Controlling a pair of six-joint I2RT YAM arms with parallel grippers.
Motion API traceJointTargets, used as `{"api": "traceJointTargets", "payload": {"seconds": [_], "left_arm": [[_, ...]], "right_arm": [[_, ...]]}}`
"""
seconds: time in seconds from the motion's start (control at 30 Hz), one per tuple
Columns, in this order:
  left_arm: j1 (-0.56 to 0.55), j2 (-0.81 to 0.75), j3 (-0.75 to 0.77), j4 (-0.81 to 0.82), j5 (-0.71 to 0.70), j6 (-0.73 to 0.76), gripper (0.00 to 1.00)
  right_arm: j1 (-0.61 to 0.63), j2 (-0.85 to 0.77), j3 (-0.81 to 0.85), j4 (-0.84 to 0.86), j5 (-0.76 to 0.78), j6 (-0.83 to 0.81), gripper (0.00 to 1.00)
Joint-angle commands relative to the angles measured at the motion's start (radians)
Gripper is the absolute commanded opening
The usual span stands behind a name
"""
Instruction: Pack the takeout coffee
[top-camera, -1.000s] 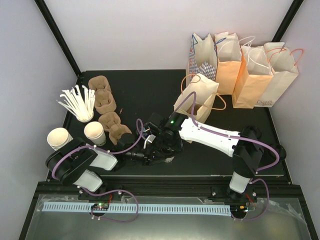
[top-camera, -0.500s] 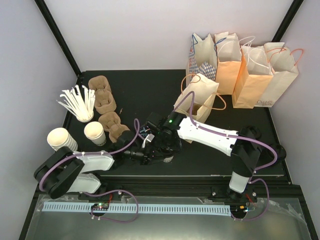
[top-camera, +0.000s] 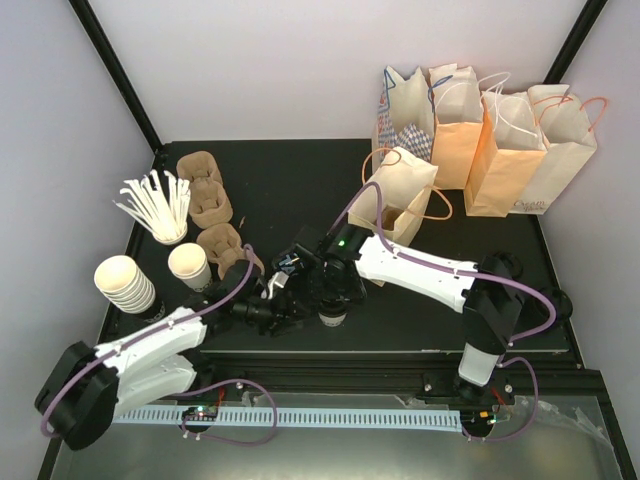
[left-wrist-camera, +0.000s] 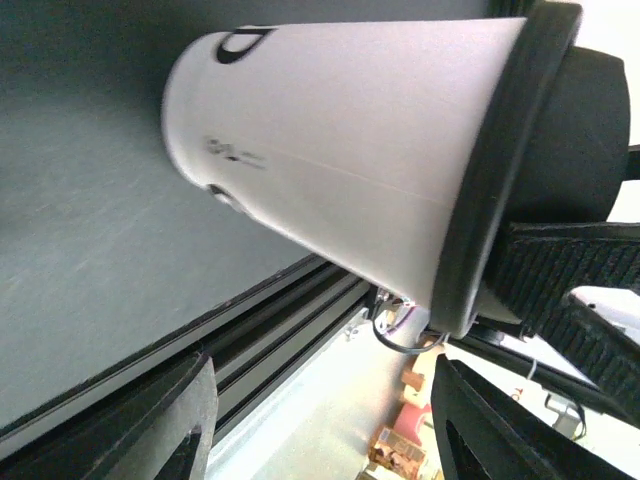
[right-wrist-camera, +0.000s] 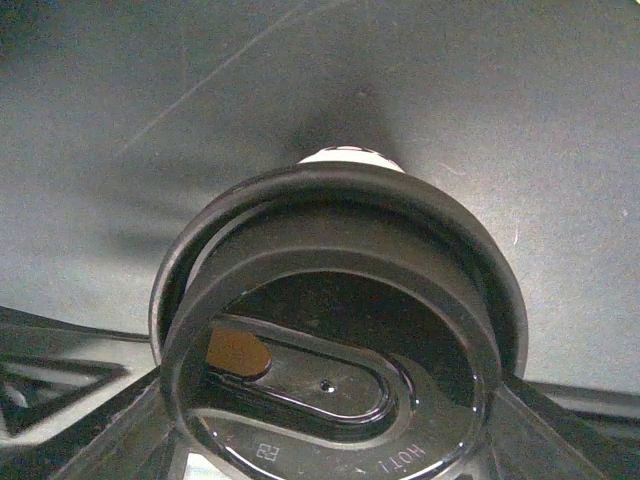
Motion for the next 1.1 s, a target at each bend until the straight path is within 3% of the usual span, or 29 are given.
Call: {"api": "traceJointTargets", "payload": {"seconds": [0.0, 0.17, 0.37, 0.53, 0.73, 0.9, 1.07], "left_arm": [[0.040, -0.113, 0.063, -0.366, -0.048, 0.048, 0.61], [0.099, -0.225, 0.081, -0.463, -0.060, 0.062, 0.60], [0.170, -0.225, 0.082, -0.339, -0.055, 0.080, 0.60], [0.214, -0.113, 0.131, -0.243, 0.046, 0.134, 0.60], [0.212, 0.039, 0.145, -0.067, 0.144, 0.144, 0.60], [0.207, 0.125, 0.157, 0.031, 0.192, 0.139, 0.59], [0.179, 0.204, 0.175, 0.110, 0.222, 0.121, 0.51]], "right_arm": [[-0.003, 0.058, -0.128, 0.082, -0.021, -0.224, 0.54], [-0.006, -0.007, -0.153, 0.039, 0.065, -0.548, 0.56], [-0.006, -0.131, -0.221, 0.050, 0.136, -0.860, 0.60], [-0.007, -0.174, -0.227, 0.124, 0.143, -0.895, 0.66], [-0.006, -0.136, -0.212, 0.186, 0.127, -0.967, 0.40], [-0.006, -0.171, -0.244, 0.252, 0.132, -1.003, 0.42], [-0.006, -0.183, -0.266, 0.273, 0.109, -1.040, 0.42]]}}
